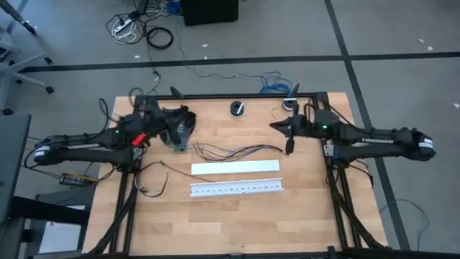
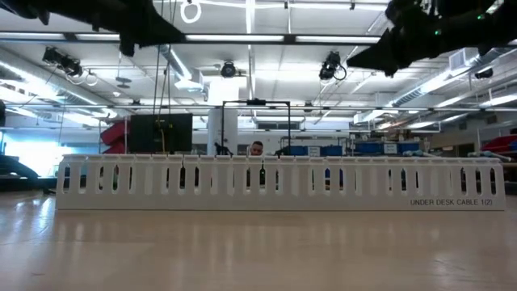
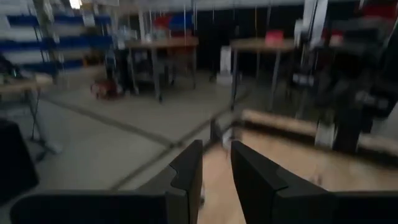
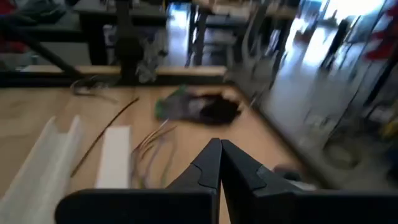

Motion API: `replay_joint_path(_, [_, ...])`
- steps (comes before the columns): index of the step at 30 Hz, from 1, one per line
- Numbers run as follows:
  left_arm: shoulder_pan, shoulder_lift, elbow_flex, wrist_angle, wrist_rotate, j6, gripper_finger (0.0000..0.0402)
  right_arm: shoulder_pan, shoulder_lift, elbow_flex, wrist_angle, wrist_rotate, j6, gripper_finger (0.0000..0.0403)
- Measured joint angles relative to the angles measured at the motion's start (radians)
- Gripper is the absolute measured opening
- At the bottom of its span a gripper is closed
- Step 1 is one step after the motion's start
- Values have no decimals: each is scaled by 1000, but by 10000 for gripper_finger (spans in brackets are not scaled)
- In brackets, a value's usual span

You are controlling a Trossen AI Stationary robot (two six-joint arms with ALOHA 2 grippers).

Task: Ziptie cables
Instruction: Move the white cable duct to the top center of the table

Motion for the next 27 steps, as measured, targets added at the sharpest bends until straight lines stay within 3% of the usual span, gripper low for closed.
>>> replay_joint_path(7, [-17, 101, 0, -82, 260, -82, 78, 56, 133, 0, -33, -171, 112, 7])
replay_joint_path(13, [-84, 175, 0, -74, 363, -60, 78, 158, 205, 0, -36, -181, 182, 24])
replay_joint_path(18, [-119, 194, 0, -36, 363, -60, 78, 225, 233, 1, -38, -171, 253, 88])
replay_joint_path(27, [-136, 195, 0, -3, 356, -59, 78, 387, 334, 2, -11, -23, 206, 215])
